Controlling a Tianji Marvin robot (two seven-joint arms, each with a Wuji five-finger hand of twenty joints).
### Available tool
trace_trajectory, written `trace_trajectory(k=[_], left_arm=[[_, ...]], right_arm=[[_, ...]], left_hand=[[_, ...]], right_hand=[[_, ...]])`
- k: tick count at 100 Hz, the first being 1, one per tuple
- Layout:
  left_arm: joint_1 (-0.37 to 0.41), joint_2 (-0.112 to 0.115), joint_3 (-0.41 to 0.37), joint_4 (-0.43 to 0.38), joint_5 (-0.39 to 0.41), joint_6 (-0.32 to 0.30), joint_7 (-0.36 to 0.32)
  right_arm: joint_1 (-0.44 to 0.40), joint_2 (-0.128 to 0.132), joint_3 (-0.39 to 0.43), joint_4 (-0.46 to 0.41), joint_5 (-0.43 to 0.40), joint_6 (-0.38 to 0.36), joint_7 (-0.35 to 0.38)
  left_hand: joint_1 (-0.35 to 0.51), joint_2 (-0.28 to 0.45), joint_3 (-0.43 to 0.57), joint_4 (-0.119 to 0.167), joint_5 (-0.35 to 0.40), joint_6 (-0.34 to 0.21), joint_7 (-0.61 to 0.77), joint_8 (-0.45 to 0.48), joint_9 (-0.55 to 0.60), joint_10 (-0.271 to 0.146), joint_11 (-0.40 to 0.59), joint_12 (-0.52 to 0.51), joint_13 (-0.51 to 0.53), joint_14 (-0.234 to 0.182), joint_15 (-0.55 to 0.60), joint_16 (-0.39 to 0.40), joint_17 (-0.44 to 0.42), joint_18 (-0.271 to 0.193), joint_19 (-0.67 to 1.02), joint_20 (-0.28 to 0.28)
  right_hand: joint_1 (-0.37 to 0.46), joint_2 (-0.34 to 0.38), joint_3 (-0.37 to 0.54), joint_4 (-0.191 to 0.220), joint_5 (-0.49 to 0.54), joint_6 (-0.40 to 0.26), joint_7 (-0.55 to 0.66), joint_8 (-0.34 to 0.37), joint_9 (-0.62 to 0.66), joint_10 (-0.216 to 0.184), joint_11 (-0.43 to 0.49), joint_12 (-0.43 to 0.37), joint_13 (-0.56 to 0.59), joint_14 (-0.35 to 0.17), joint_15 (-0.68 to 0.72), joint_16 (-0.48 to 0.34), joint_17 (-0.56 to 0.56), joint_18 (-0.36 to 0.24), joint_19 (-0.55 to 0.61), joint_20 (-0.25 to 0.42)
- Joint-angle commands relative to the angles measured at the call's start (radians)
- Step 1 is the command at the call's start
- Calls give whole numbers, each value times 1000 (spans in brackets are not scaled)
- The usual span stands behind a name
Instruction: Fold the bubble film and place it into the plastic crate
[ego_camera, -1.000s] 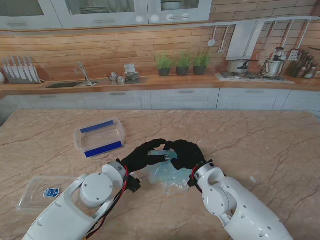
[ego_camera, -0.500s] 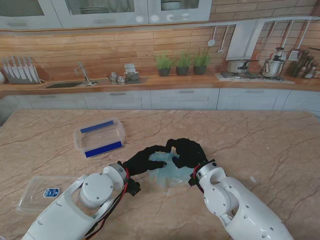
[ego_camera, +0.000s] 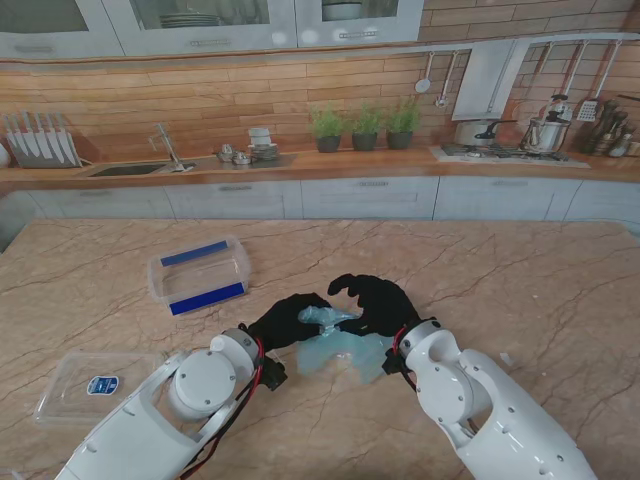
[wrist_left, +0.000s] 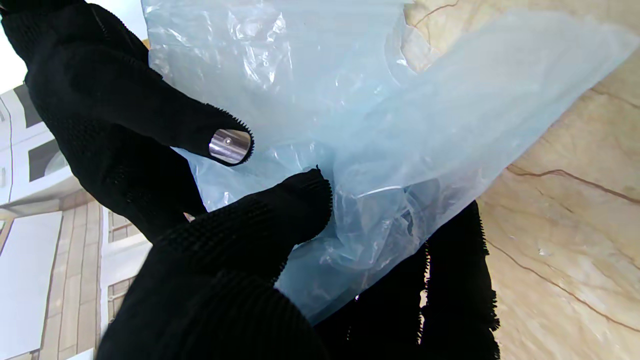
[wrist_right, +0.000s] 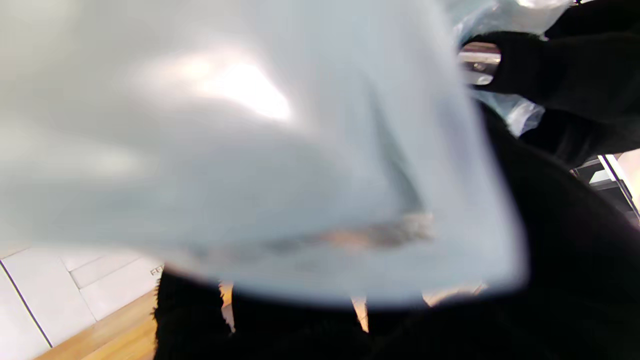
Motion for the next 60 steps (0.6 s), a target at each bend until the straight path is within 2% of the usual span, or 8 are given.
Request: trace_trajectory(k=[1,12,20,33,43,49,54,60], left_arm=[[9,-2,-2,3,5,-3,-3],[10,1,-2,8,7,-27,-8],[8,6,1,14,32,-53,-11],[6,9,10,20,78,-87,2],[2,15,18,25,111,-114,-2],[-1,17,25,31,140,-136,7],[-3,16,33,38,170,-154,27],[-4,10,42,48,205,-172,69]], right_arm=[[-6,5,5,-7,14,1,12],[-5,6,12,-7,23,8,27],[-4,9,18,-7,24,19,40],[-1,13,26,-7,39,49,76],[6,14,28,-4,65,70,101],[13,14,28,2,87,70,114],[19,15,30,4,109,69,135],[22,16,30,4,137,73,155]], left_hand=[[67,-36,36,-16,-29,-53,35,20,-13,-25,2,21,14,-20,-2,41,-10,-23,42,28],[75,-51,22,-14,-39,-56,31,38,-22,-32,-1,51,12,-20,-21,94,-19,-25,31,73],[56,-77,14,-17,-58,-57,43,54,-29,-46,5,122,6,-30,6,137,-25,-29,36,99],[32,-110,6,-21,-110,-60,65,88,-70,-59,59,220,1,-52,40,200,-27,-33,41,138],[27,-110,3,-20,-155,-53,53,94,-107,-70,96,270,-13,-66,45,234,-38,-43,31,154],[24,-112,5,-21,-165,-52,56,99,-119,-81,124,297,-12,-72,48,246,-38,-46,29,163],[19,-111,7,-23,-167,-56,69,109,-122,-88,146,313,-8,-77,54,253,-32,-49,33,170],[10,-115,17,-29,-163,-70,105,133,-117,-85,163,311,1,-78,67,254,-23,-43,40,182]], right_hand=[[-32,26,-31,36,-60,7,-32,-13,-54,-18,-38,-18,-56,14,-102,-49,-35,25,-100,-43],[-25,32,-35,39,-124,16,-60,-31,-93,-13,-63,-32,-65,29,-153,-76,0,25,-162,-60],[-17,33,-25,37,-156,29,-71,-44,-124,0,-76,-43,-52,46,-158,-84,44,21,-175,-65],[19,35,-8,38,-199,48,-86,-61,-146,32,-76,-52,13,65,-134,-84,136,12,-147,-61],[62,21,93,23,-189,72,-61,-97,-117,68,-39,-58,130,49,-67,-80,236,-27,-31,-64],[76,4,134,17,-162,86,-50,-111,-47,80,-10,-49,208,28,-4,-54,285,-46,50,-58],[80,-1,146,12,-115,91,-41,-115,19,82,6,-43,274,-1,62,-20,323,-55,121,-42],[85,-9,154,10,-6,92,-16,-108,103,85,24,-37,334,-24,131,17,351,-57,180,-27]])
